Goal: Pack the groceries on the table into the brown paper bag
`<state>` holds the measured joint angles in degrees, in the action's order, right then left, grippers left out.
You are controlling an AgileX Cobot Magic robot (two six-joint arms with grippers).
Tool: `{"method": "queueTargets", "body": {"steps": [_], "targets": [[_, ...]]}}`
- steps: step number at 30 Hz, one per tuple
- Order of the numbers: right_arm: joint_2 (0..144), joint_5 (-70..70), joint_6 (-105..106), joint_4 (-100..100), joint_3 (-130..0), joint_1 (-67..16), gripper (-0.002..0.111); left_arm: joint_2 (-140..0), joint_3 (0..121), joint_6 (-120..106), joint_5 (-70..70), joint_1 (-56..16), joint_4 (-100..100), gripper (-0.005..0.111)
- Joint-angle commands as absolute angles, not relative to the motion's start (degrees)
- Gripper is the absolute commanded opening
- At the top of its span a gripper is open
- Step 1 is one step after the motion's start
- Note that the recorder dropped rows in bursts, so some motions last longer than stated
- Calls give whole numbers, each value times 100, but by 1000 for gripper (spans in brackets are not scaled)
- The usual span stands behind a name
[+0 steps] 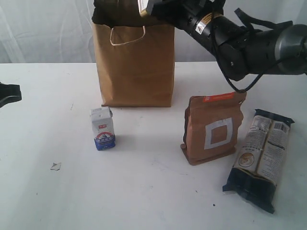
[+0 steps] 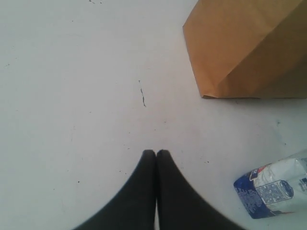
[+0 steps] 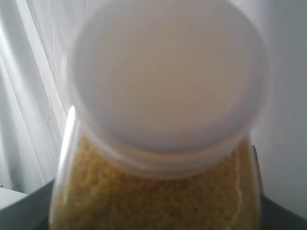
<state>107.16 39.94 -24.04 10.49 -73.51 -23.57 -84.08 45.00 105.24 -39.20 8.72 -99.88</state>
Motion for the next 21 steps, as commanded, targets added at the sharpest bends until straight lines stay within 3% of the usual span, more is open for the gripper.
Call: {"method": "queueTargets", "body": {"steps": [1, 3, 7, 21], "targets": [[10769, 4512, -2269, 971, -7568, -2328, 33, -8337, 4466, 10456, -3934, 841, -9995, 0], [10861, 4522, -2269, 971, -7709, -2328, 52, -8337, 4466, 10456, -3934, 841, -9995, 0], [10973, 4376, -2269, 982, -7945, -2328, 65, -8337, 4466, 10456, -3934, 841, -9995, 0], [10973, 4387, -2213, 971, -7999, -2328, 64, -8337, 4466, 10442, -3945, 841, -9995, 0]]}}
